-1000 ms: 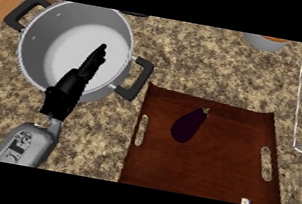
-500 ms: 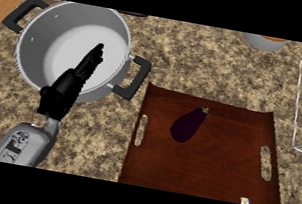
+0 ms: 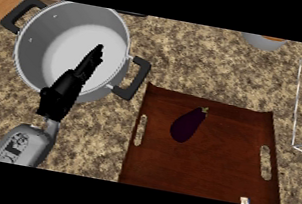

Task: Pick the squash from the tray and place it in the tiered shelf

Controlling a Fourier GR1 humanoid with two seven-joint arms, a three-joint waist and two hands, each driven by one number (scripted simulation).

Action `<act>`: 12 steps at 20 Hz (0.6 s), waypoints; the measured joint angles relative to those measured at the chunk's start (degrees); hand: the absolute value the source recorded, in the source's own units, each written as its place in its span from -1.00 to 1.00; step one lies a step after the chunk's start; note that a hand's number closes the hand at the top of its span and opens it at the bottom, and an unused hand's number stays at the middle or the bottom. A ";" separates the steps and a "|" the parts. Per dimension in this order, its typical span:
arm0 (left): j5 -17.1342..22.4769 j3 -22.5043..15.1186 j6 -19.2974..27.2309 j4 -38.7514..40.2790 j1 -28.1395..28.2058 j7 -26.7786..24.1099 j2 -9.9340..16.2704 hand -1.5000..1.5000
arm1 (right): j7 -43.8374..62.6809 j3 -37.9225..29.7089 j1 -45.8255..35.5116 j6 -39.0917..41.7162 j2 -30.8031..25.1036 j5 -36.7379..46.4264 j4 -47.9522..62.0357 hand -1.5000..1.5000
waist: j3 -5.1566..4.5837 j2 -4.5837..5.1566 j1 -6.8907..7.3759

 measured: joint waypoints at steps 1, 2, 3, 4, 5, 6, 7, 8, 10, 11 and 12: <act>0.13 0.17 -0.24 -0.01 -0.10 -0.02 0.20 0.00 | 1.70 -0.60 -0.85 0.98 -0.19 -0.89 0.76 -1.00 | -0.01 0.05 0.11; 0.01 0.19 -0.10 0.05 -0.07 -0.11 0.11 0.00 | 3.68 -1.48 -1.66 2.33 -0.49 -2.16 1.67 -1.00 | -0.02 0.03 0.01; -0.11 0.09 -0.01 -0.12 0.24 -0.16 0.07 0.00 | 5.55 -2.48 -2.20 3.46 -0.55 -3.52 2.78 -1.00 | -0.02 -0.02 -0.01; -0.13 0.00 -0.05 -0.15 0.14 -0.15 -0.04 0.00 | 7.52 -3.48 -3.14 4.24 -0.62 -4.79 3.88 -1.00 | -0.01 0.06 0.13; 0.00 0.14 -0.16 -0.21 0.19 0.02 0.06 0.00 | 9.67 -4.65 -3.88 5.50 -1.26 -6.22 5.09 -1.00 | 0.00 0.05 0.05; -0.12 0.02 -0.06 -0.24 0.11 0.07 -0.09 0.00 | 11.52 -5.64 -4.59 6.31 -1.86 -7.32 6.24 -1.00 | 0.02 0.14 0.09; -0.13 -0.01 -0.11 -0.22 0.15 -0.12 -0.16 0.00 | 13.49 -6.53 -5.41 7.07 -2.46 -8.31 7.37 -1.00 | 0.03 0.21 0.17; -0.30 -0.23 -0.02 -0.41 0.25 -0.24 -0.34 0.00 | 15.29 -7.26 -6.25 7.59 -3.29 -9.04 8.37 -1.00 | 0.04 0.31 0.40; -0.44 -0.51 0.04 -0.75 0.30 -0.17 -0.60 0.00 | 18.07 -8.32 -7.20 8.65 -4.93 -10.00 10.05 -1.00 | 0.07 0.54 0.70; -0.65 -0.62 0.26 -0.78 0.08 -0.15 -0.80 0.00 | 19.25 -8.61 -7.54 9.10 -5.56 -10.26 10.74 -1.00 | 0.10 0.72 0.81; -0.66 -0.63 0.23 -0.90 -0.15 0.03 -0.82 0.00 | 20.36 -8.81 -7.89 9.48 -6.25 -10.39 11.35 -1.00 | 0.12 0.89 1.01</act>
